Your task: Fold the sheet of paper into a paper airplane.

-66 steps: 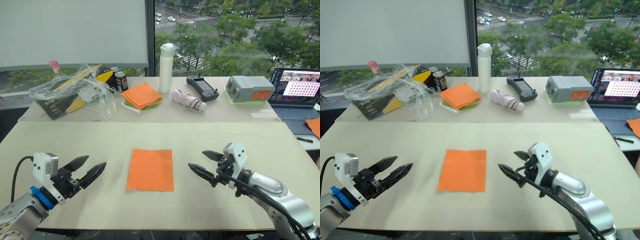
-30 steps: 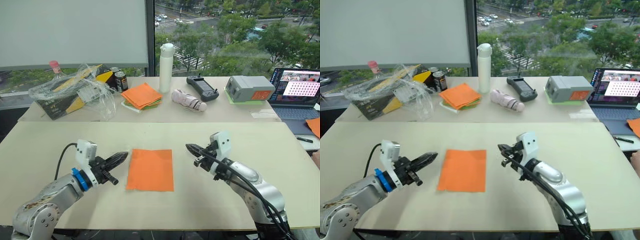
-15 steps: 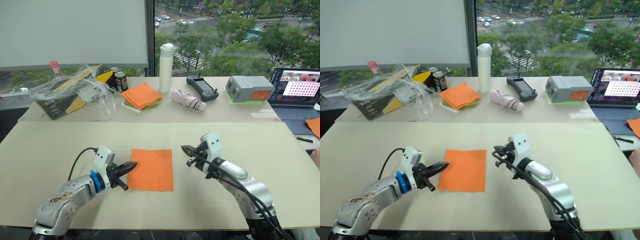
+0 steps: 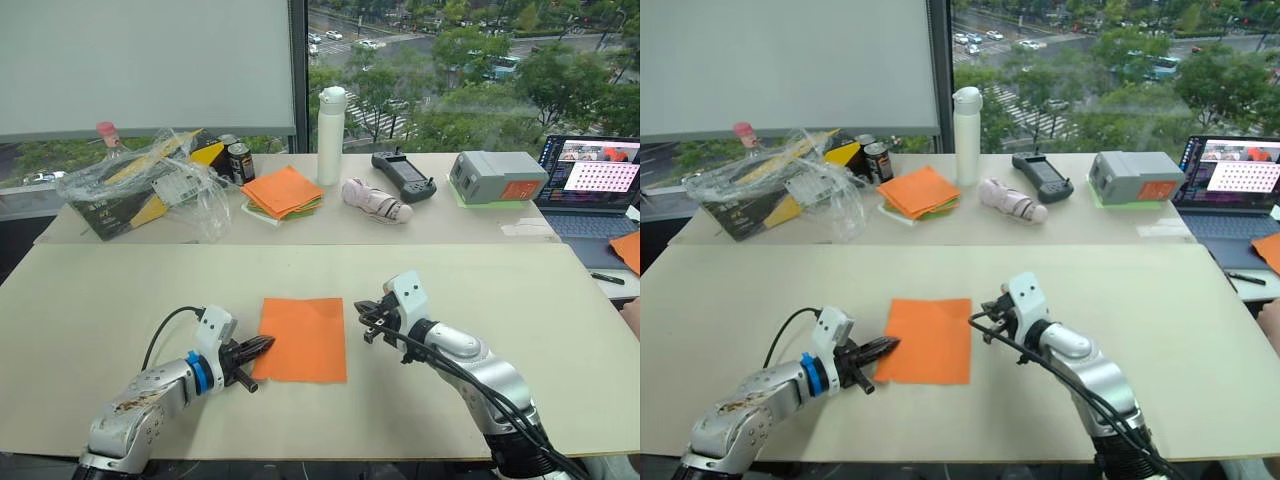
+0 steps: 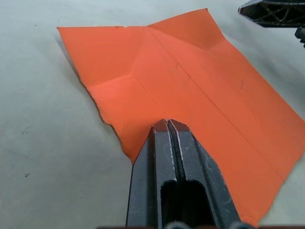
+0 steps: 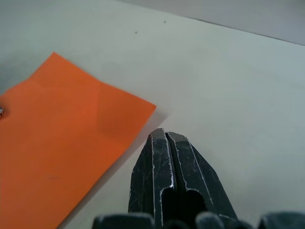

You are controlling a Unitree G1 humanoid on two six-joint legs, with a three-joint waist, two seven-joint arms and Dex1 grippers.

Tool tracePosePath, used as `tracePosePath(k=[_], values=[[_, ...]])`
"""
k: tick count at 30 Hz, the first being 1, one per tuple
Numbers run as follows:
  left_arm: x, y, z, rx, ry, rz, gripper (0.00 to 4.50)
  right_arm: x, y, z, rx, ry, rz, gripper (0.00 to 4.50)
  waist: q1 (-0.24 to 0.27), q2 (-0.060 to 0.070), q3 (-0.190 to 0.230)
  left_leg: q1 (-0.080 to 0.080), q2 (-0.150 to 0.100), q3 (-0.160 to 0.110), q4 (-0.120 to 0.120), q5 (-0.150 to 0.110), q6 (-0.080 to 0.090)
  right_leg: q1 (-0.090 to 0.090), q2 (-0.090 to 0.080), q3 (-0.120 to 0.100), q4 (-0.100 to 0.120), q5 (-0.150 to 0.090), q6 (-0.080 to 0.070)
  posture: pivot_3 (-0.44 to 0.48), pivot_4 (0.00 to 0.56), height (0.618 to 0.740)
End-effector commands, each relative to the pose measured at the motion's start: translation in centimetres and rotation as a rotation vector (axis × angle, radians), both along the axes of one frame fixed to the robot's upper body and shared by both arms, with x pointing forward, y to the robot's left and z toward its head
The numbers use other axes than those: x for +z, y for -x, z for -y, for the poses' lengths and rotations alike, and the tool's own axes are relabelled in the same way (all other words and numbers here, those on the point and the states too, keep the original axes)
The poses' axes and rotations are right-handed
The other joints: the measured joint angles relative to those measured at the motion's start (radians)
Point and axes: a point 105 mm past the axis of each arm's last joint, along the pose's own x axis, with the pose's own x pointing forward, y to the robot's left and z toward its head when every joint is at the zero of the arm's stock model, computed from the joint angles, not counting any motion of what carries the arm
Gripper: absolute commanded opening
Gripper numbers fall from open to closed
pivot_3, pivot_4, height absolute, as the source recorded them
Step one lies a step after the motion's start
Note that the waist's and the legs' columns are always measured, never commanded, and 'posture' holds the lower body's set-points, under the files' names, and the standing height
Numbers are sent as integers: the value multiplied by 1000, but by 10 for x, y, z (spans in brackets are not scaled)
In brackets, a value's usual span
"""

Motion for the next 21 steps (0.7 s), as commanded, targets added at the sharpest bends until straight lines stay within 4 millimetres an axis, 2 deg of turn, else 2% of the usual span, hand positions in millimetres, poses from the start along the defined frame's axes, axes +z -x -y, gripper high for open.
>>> tracePosePath(k=[1,10,21], values=[[-6,4,-1,3,-10,-16,35,2,0,-5,28,24,5,25,-1,0,0,0,0,0,0,0,0,0,0,0,0,0,0,0,150,740],[-7,5,0,5,-12,-12,35,-8,2,-15,98,70,-33,25,0,0,0,0,0,0,0,0,0,0,0,0,0,0,0,0,150,740],[-6,5,1,4,-14,-9,35,-8,12,-22,171,52,-56,25,0,0,0,1,0,0,0,0,0,0,0,0,0,0,0,0,150,740]])
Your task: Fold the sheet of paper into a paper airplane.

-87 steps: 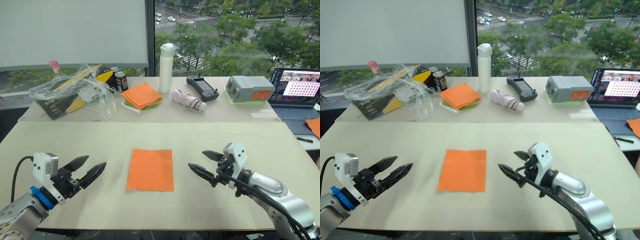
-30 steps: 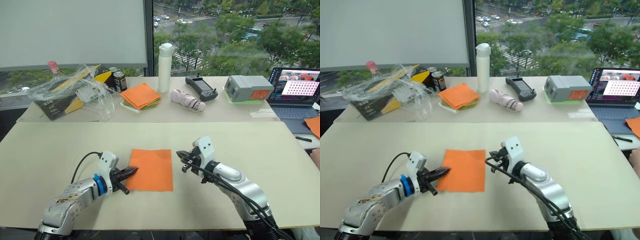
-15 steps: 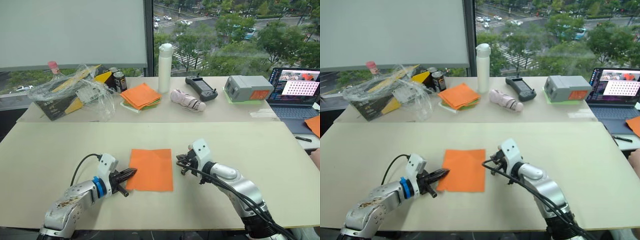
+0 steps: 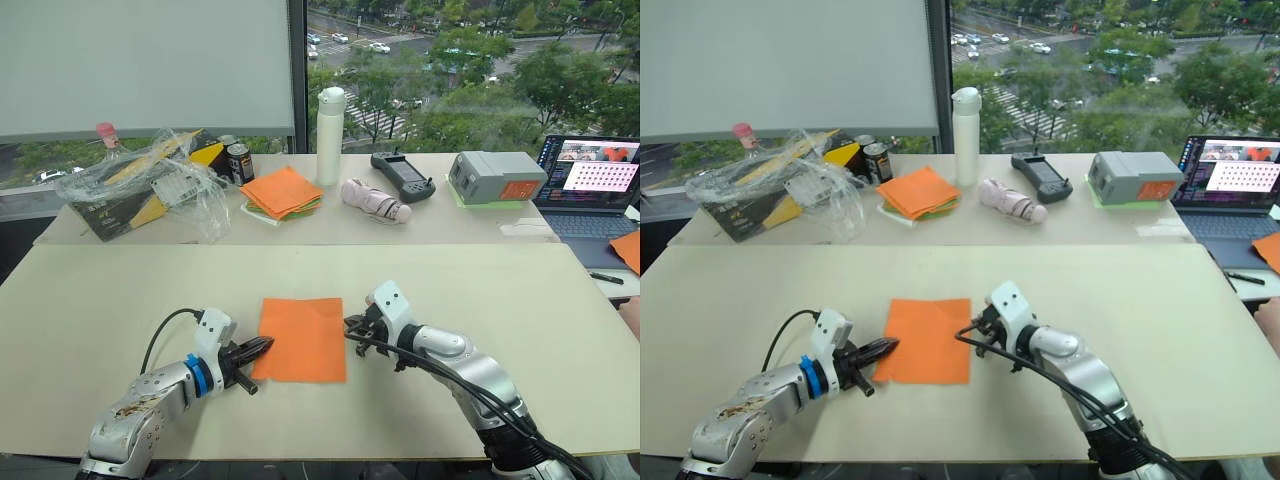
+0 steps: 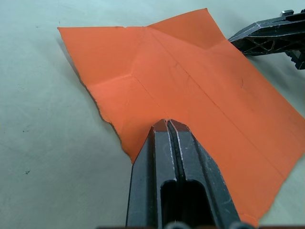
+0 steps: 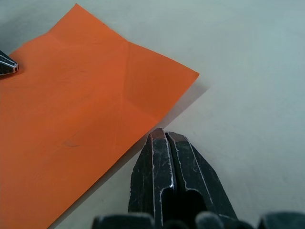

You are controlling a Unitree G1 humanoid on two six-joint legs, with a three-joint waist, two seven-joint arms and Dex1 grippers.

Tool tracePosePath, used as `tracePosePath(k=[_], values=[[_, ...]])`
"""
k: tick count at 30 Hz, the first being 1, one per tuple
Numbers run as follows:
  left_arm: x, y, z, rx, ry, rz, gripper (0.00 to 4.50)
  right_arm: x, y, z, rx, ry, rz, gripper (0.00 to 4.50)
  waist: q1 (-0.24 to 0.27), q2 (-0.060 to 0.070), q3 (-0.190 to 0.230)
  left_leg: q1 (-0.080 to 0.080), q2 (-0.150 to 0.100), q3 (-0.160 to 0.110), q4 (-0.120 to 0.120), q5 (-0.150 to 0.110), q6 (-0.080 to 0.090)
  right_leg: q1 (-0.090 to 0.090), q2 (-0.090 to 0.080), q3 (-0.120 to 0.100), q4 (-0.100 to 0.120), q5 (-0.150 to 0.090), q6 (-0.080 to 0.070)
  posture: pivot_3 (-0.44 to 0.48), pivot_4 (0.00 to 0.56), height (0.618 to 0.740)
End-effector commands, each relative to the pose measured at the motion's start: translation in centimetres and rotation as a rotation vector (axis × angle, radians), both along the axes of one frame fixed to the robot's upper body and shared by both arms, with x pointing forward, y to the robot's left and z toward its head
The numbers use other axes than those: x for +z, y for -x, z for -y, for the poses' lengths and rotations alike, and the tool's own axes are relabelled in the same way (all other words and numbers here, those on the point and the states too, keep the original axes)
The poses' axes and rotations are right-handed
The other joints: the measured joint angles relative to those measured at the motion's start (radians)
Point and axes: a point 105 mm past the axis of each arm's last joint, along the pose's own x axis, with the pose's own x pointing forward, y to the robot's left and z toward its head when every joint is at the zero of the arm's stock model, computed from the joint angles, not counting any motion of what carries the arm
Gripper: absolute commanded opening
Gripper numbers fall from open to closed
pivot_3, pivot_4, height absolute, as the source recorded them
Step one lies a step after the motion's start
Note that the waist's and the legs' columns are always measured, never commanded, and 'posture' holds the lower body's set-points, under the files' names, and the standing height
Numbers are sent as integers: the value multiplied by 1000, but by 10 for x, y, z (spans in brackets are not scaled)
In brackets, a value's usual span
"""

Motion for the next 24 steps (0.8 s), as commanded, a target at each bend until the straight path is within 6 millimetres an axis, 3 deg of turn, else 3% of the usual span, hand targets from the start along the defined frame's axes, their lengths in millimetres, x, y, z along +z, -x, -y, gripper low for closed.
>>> tracePosePath(k=[1,13,24], values=[[-6,4,1,-3,-12,-19,35,6,9,-9,65,-20,-2,25,0,0,0,0,0,0,0,0,0,0,0,0,0,0,0,0,150,740],[-6,3,2,-3,-11,-17,35,14,17,-14,118,-86,-23,25,0,0,0,0,0,0,0,0,0,0,0,0,0,0,0,0,150,740],[-6,3,4,-5,-13,-14,35,14,10,-2,106,-73,-25,25,1,0,0,0,0,0,0,0,0,0,0,0,0,0,0,0,150,740]])
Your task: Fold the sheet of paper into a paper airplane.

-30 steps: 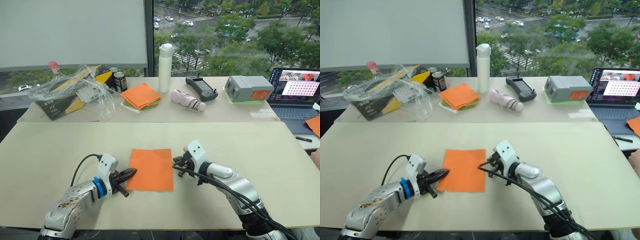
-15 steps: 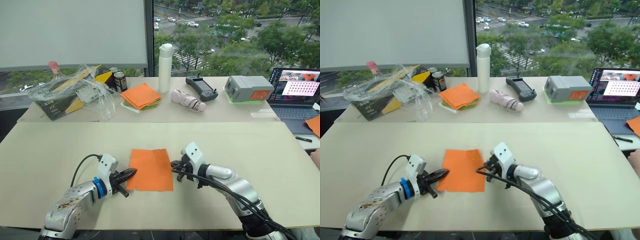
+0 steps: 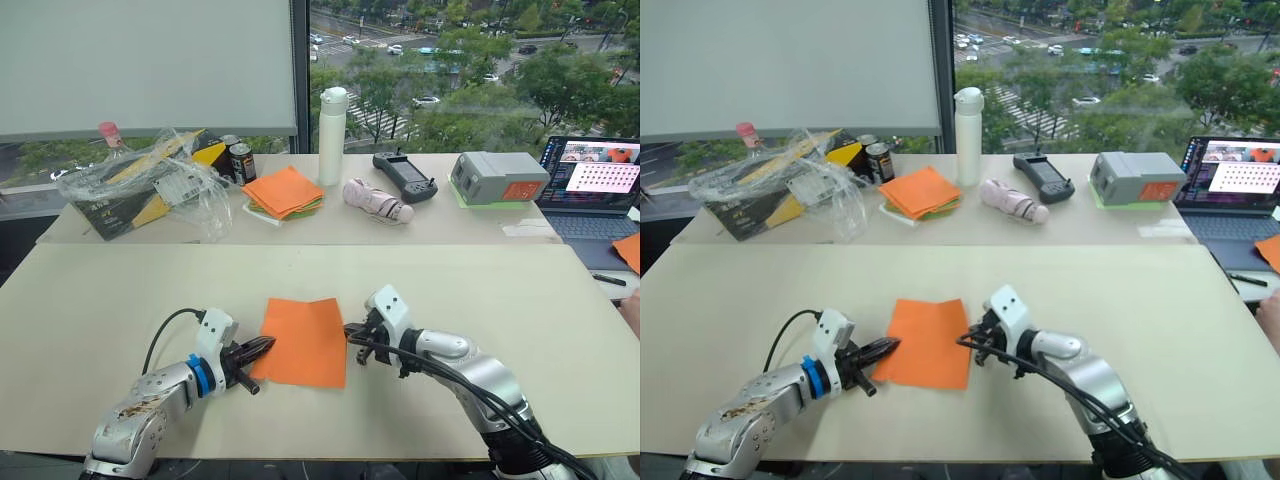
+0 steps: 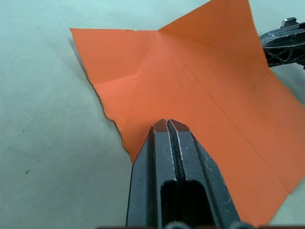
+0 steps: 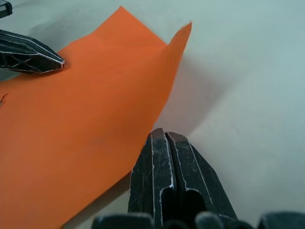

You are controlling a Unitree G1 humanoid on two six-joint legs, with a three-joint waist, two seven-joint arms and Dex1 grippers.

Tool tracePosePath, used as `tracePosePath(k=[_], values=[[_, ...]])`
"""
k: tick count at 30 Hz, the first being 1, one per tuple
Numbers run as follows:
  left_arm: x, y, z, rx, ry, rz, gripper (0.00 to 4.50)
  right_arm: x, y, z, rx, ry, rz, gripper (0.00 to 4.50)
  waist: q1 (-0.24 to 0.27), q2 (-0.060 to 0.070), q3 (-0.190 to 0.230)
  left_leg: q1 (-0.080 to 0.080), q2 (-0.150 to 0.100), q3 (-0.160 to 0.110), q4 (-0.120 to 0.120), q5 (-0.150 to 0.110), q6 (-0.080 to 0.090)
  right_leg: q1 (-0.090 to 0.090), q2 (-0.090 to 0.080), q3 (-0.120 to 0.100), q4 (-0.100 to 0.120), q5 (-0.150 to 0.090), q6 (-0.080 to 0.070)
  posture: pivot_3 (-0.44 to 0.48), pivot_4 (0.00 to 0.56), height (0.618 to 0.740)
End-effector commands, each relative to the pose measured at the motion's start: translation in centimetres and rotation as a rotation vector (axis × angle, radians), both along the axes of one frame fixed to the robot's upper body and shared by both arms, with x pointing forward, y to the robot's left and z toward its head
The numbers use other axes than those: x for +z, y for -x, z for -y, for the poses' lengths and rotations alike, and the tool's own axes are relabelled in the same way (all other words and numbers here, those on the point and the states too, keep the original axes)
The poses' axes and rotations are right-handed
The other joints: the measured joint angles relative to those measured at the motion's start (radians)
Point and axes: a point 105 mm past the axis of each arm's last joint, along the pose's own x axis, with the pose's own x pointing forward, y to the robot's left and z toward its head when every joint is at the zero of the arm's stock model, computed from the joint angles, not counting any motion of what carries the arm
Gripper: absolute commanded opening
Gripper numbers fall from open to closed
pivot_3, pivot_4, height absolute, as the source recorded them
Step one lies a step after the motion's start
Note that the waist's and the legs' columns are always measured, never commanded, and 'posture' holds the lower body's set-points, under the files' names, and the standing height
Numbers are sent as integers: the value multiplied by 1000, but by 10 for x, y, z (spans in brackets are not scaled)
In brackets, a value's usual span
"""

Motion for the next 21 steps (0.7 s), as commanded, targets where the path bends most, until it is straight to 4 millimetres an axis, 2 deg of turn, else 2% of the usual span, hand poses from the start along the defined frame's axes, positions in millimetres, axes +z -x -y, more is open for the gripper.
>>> tracePosePath(k=[1,7,14,21], values=[[-5,3,2,-5,-10,-19,35,14,0,-2,34,-52,21,25,0,0,0,0,0,0,0,0,0,0,0,0,0,0,0,0,150,740],[-4,1,1,-3,-16,-15,35,19,6,-10,81,-102,-4,25,1,0,0,0,0,0,0,0,0,0,0,0,0,0,0,0,150,740],[-4,1,2,-5,-11,-14,35,14,7,-9,92,-51,37,25,1,0,0,0,0,0,0,0,0,0,0,0,0,0,0,0,150,740],[-4,0,4,-7,-11,-14,35,18,6,-10,88,-98,16,25,2,0,0,0,0,0,0,0,0,0,0,0,0,0,0,0,150,740]])
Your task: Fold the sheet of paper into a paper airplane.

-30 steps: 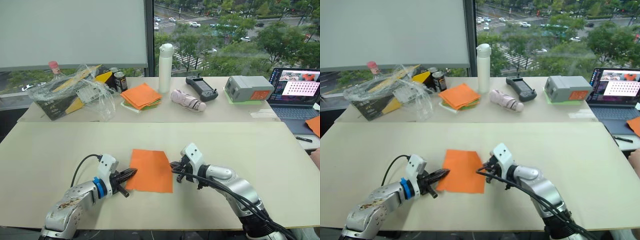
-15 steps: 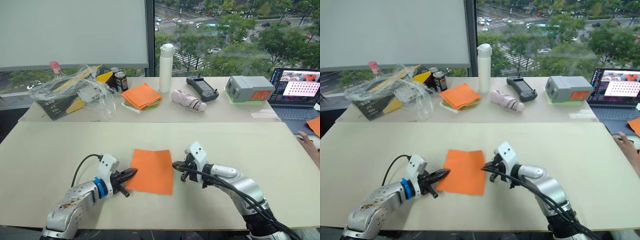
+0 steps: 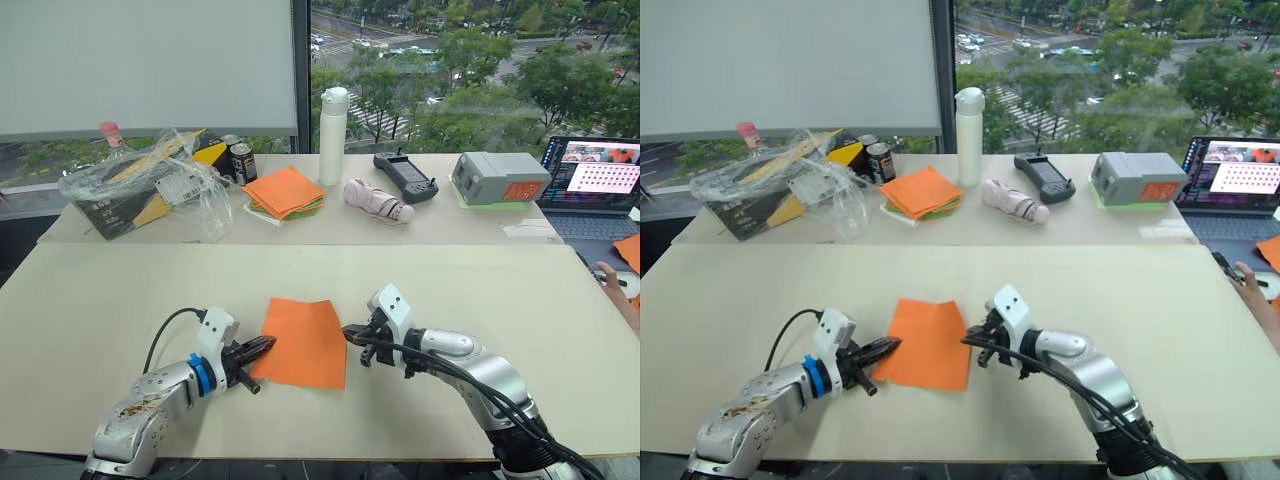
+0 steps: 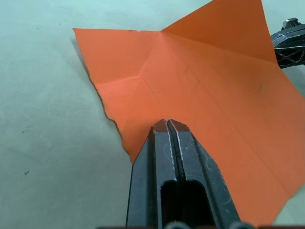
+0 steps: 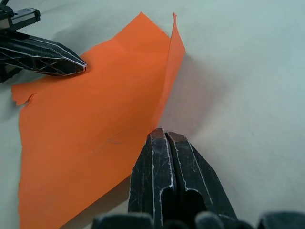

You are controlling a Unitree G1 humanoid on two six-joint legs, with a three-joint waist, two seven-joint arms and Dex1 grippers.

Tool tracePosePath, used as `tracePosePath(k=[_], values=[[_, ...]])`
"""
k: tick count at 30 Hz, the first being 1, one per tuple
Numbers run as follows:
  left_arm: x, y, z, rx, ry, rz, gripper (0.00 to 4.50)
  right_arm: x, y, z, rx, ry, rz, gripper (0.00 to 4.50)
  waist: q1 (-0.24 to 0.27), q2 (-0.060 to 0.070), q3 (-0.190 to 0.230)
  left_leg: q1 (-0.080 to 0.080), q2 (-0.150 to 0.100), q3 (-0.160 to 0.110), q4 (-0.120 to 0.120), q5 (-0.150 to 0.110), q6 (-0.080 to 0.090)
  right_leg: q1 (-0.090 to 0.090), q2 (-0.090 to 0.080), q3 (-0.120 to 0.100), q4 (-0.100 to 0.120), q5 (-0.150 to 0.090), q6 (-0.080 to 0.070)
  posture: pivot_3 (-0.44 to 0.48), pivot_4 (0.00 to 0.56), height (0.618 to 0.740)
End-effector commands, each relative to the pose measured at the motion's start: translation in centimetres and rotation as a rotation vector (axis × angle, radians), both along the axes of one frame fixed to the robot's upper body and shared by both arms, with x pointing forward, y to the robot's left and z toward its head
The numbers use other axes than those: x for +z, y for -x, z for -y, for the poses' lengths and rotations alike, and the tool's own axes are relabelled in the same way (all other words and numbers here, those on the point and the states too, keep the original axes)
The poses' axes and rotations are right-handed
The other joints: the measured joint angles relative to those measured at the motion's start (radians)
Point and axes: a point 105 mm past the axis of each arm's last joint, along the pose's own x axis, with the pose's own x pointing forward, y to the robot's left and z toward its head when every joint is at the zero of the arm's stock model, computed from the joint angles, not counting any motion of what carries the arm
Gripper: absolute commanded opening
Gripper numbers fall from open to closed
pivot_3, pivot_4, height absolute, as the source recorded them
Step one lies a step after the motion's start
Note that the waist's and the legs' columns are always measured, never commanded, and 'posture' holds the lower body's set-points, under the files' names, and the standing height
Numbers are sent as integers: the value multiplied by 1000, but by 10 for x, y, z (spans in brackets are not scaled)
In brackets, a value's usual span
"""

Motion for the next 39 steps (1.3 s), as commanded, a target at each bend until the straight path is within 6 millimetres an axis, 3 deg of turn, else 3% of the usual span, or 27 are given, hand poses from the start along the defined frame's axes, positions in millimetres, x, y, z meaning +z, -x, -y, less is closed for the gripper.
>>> tracePosePath(k=[1,15,39], values=[[-5,1,3,-6,-12,-18,35,16,0,-5,16,-64,35,25,0,0,0,0,0,0,0,0,0,0,0,0,0,0,0,0,150,740],[-7,2,6,-5,-9,-18,35,31,1,-11,19,-146,13,25,1,0,0,0,0,0,0,0,0,0,0,0,0,0,0,0,150,740],[-14,2,6,-18,-35,-30,35,38,5,-38,79,-184,18,25,2,0,0,0,0,0,0,0,0,0,0,0,0,0,0,0,150,740]])
